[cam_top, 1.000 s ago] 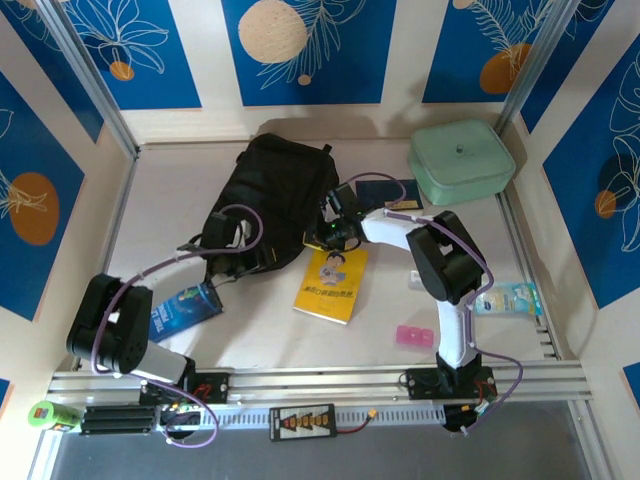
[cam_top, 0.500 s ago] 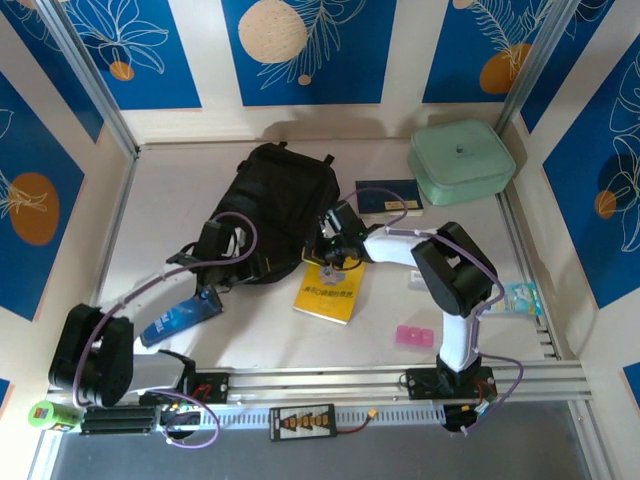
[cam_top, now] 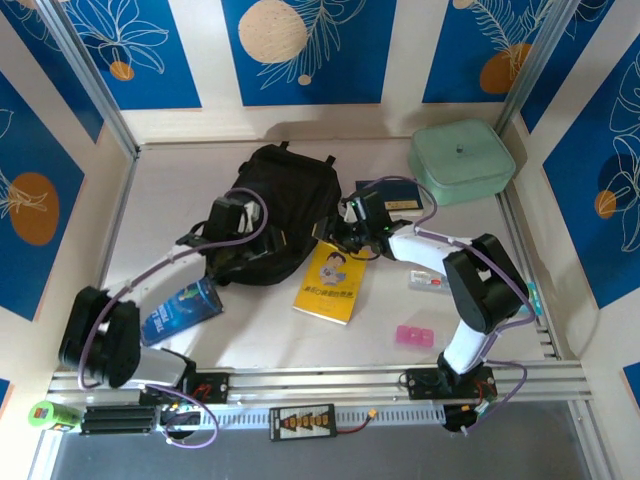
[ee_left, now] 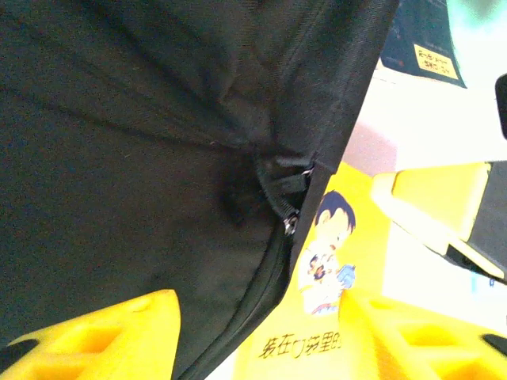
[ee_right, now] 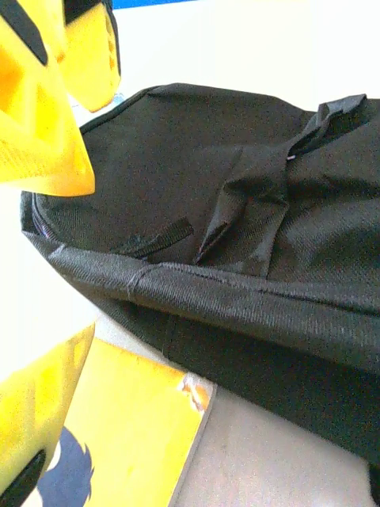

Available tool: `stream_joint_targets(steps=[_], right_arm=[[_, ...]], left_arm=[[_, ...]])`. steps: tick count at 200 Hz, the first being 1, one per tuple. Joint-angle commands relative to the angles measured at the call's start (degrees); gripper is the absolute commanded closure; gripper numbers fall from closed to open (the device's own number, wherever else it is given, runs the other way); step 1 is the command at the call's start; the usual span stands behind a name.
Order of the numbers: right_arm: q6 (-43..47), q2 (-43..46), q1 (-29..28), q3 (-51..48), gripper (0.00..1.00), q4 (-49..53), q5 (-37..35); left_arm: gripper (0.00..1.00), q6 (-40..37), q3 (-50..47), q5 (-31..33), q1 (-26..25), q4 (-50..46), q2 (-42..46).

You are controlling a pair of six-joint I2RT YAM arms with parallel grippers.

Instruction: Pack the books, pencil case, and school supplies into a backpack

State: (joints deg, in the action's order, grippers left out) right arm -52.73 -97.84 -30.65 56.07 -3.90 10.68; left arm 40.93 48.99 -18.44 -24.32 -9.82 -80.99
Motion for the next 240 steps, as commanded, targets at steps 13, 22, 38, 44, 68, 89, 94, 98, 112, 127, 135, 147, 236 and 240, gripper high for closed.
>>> stream_joint_targets(steps=[13, 22, 38, 44, 68, 89, 94, 98, 112, 127, 135, 147, 236, 240], right_arm=[[-1.1, 2.6, 0.6, -1.9, 0.52, 0.0, 0.1], [-1.1, 2.9, 0.7, -2.3, 0.52, 0.1, 0.0], [-1.2, 2.9, 1.0, -2.4, 0.52, 0.8, 0.0], [-1.3, 2.9, 1.2, -2.5, 0.52, 0.8, 0.1], [-1.4, 3.3, 1.6, -3.1, 0.52, 0.9, 0.3], [-1.5, 3.4, 1.7, -3.4, 0.52, 0.9, 0.4], [-1.5, 3.5, 1.8, -3.5, 0.52, 0.9, 0.4], [-1.5, 3.5, 1.8, -3.5, 0.52, 0.8, 0.4], [-1.3, 3.5, 1.8, -3.4, 0.53, 1.0, 0.6], [-1.0, 3.7, 1.8, -3.4, 0.53, 1.3, 0.4], [-0.8, 3.7, 1.8, -3.4, 0.53, 1.5, 0.4], [-0.6, 3.6, 1.8, -3.1, 0.53, 1.9, 0.3], [-0.3, 4.2, 1.7, -2.9, 0.54, 2.4, -0.2], [-0.3, 4.2, 1.7, -3.0, 0.54, 2.4, -0.3]], left_arm=[[0.53, 6.5, 5.7, 0.7, -3.1, 2.6, -7.8], [0.56, 7.0, 7.1, 1.3, -3.6, 3.1, -9.8], [0.60, 7.7, 9.5, 2.3, -4.0, 2.9, -13.4], [0.62, 7.8, 10.3, 2.4, -4.0, 2.5, -14.9], [0.65, 7.4, 14.2, 2.8, -4.1, -0.1, -18.8], [0.65, 7.7, 15.5, 3.1, -4.3, -0.6, -20.5], [0.65, 7.8, 15.7, 3.4, -4.3, -1.2, -20.9], [0.65, 7.7, 16.1, 3.6, -4.3, -1.7, -21.1], [0.63, 7.6, 17.1, 4.7, -4.3, -4.0, -21.6], [0.59, 7.3, 18.0, 6.3, -4.3, -5.9, -21.7], [0.59, 7.2, 18.3, 6.4, -4.3, -6.2, -21.8], [0.59, 7.3, 18.7, 5.1, -4.4, -5.7, -22.5], [0.68, 7.8, 20.2, 0.6, -4.9, -4.3, -25.2], [0.69, 7.8, 20.3, 0.4, -4.9, -4.3, -25.3]])
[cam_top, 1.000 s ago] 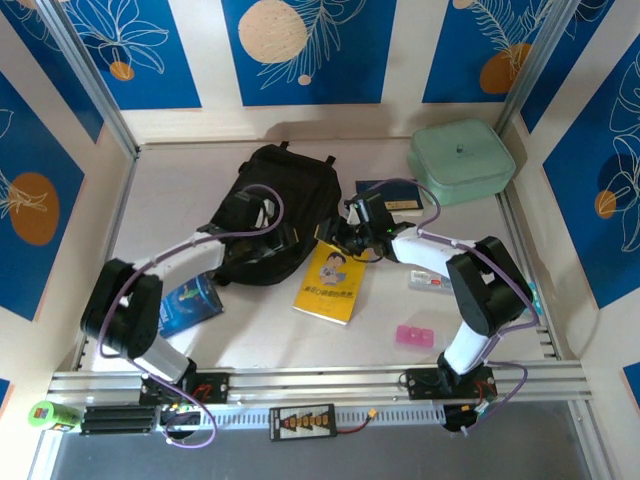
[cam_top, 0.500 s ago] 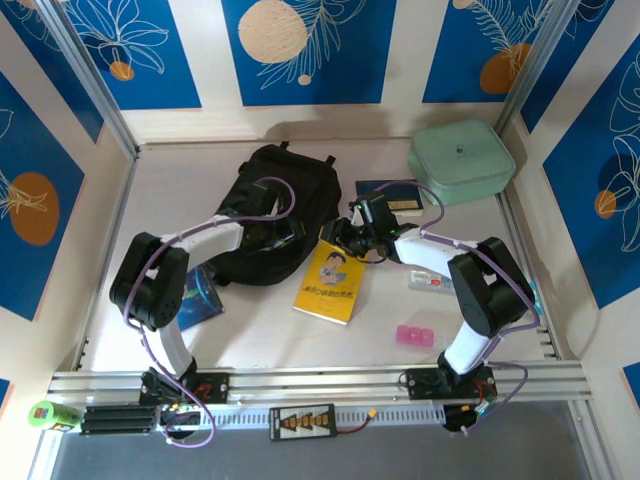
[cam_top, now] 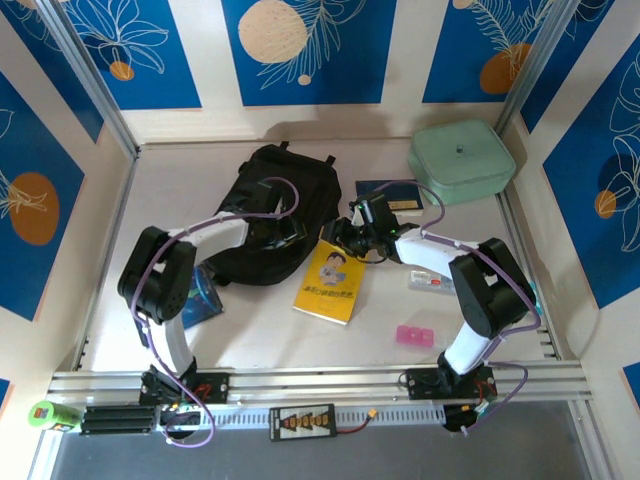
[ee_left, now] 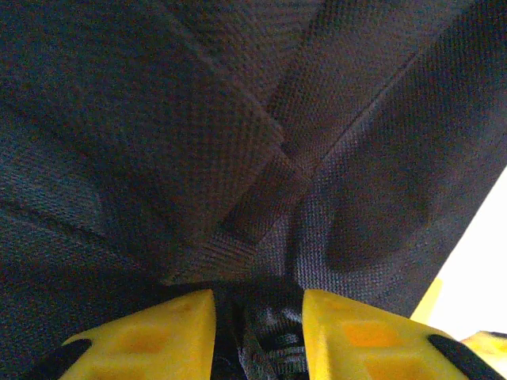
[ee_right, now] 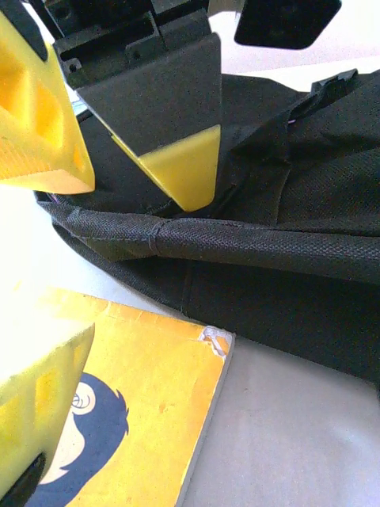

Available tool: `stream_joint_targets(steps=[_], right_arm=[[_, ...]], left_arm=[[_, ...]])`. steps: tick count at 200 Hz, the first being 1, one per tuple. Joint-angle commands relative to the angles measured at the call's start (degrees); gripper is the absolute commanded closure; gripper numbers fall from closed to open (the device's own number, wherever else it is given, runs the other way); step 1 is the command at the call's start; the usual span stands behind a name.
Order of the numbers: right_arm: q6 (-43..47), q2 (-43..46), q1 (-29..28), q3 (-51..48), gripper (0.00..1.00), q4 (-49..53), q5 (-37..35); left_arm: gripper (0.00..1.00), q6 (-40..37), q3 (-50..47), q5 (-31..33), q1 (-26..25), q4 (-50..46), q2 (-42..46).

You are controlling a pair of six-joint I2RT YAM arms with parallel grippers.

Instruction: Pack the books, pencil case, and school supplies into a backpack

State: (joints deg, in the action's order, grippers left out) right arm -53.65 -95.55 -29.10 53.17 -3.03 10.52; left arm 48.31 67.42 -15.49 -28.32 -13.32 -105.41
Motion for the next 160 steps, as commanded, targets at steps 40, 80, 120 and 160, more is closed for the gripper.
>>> stream_joint_targets(steps=[40, 80, 120, 160], right_arm=[[1.0, 2.0, -0.1, -0.1, 0.54, 1.6, -0.5], [1.2, 2.0, -0.8, -0.1, 0.55, 2.0, -1.0], [1.1, 2.5, -0.8, -0.5, 0.55, 2.1, -1.5], [0.8, 3.1, -0.8, -0.2, 0.54, 2.2, -1.6]], left_arm=[[0.73, 0.2, 2.0, -2.6, -1.1, -0.9, -1.3], [0.75, -0.4, 2.8, -1.9, -1.1, -1.7, -2.1], [0.91, -2.1, 4.0, 0.5, -1.1, -4.2, -1.8], [1.00, -3.5, 3.2, 2.6, -1.1, -6.3, 1.7]])
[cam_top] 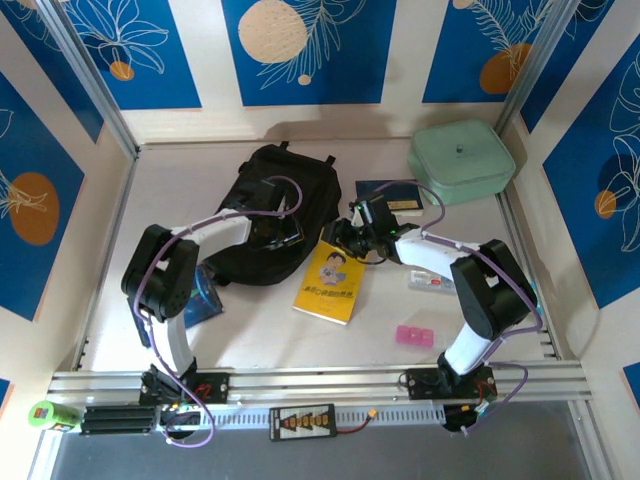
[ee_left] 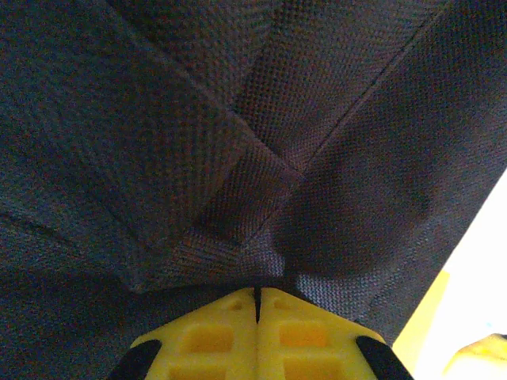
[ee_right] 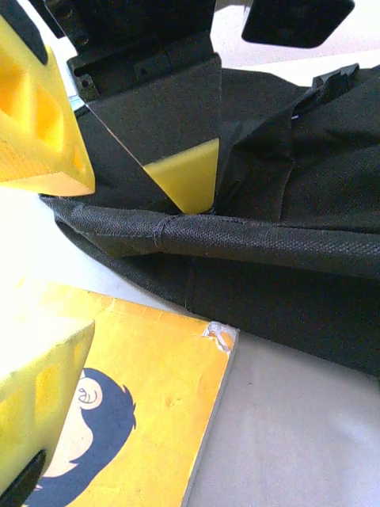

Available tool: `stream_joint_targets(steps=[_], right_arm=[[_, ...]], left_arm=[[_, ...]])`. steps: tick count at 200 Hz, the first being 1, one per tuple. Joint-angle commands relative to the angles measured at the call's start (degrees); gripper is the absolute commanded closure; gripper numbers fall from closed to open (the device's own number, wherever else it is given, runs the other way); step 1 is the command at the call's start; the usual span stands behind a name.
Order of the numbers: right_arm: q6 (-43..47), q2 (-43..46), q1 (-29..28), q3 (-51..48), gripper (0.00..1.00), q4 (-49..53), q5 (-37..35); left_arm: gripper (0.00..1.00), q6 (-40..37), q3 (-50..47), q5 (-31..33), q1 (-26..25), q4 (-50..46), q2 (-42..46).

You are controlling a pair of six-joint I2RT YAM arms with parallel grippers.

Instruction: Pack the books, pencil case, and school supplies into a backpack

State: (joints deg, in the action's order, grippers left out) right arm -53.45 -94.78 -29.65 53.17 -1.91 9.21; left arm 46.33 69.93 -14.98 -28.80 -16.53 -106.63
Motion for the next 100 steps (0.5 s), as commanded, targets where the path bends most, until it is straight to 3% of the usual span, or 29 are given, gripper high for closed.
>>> stream_joint_targets(steps=[1, 64, 100], right_arm=[[0.6, 2.3, -0.2, -0.1, 0.54, 1.2, -0.3], [-2.3, -2.5, -1.2, 5.3, 0.50, 2.6, 1.7], [-3.9, -7.6, -2.0, 11.4, 0.46, 8.2, 0.5]], left_arm=[[1.00, -1.5, 0.6, 2.1, -0.6, -3.1, 3.1], [1.00, -1.6, -4.3, 2.4, -0.6, -3.1, 10.1], [1.00, -1.6, -6.5, 2.0, -0.6, -2.8, 10.7]])
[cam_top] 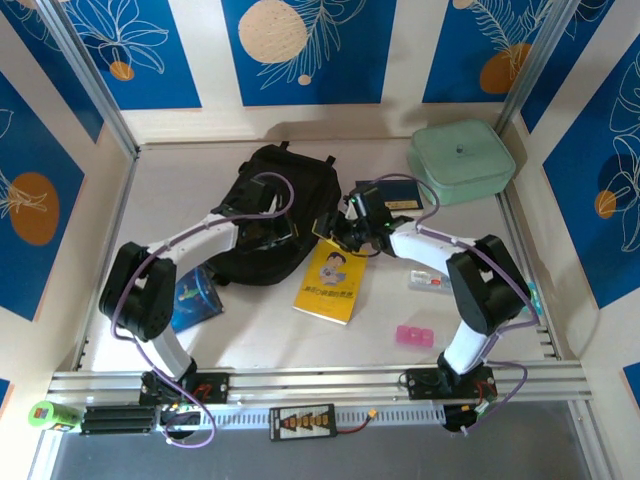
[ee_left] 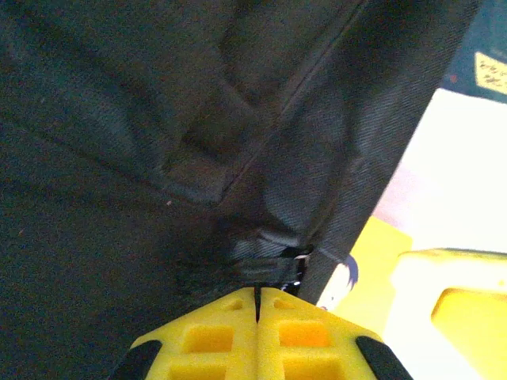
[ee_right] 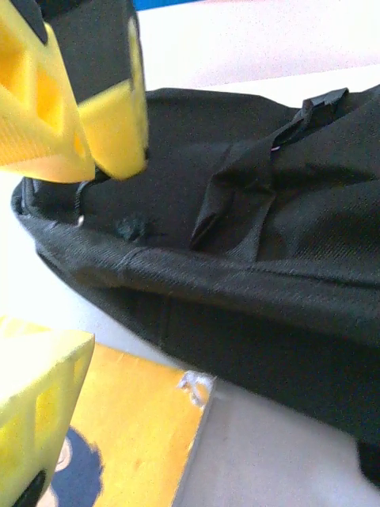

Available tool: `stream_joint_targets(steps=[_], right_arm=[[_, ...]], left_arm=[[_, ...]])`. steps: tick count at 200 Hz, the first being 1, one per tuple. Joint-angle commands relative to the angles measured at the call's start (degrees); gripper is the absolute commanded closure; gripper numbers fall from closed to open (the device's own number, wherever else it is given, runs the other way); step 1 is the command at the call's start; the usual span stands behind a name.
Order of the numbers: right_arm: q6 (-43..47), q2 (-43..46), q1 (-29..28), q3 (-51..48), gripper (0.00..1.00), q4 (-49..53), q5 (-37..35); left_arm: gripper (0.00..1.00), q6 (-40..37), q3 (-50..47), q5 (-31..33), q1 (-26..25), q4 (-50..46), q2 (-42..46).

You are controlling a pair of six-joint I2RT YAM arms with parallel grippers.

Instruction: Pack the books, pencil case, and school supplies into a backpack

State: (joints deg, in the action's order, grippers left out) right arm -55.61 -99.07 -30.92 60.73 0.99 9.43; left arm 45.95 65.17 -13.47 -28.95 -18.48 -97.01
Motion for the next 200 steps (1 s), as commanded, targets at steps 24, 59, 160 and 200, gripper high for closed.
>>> stream_joint_targets(steps=[24, 59, 160, 200], right_arm=[[-2.4, -6.0, -1.1, 5.8, 0.46, 7.0, -0.4], [-3.0, -8.9, -1.3, 8.5, 0.50, 9.3, -1.2], [-1.3, -11.2, 0.6, 11.5, 0.95, 11.9, -6.2], [-0.4, -12.2, 0.7, 12.3, 0.96, 11.8, -6.1]], left_arm=[[1.00, -1.4, -2.3, 0.5, -0.5, -1.1, 1.7], [1.00, -2.2, -2.9, 1.0, -0.5, -2.4, 2.4], [1.00, -4.7, -9.3, 14.8, -0.7, -16.9, 14.8], [1.00, -3.9, -13.8, 18.2, -0.6, -19.8, 19.8]])
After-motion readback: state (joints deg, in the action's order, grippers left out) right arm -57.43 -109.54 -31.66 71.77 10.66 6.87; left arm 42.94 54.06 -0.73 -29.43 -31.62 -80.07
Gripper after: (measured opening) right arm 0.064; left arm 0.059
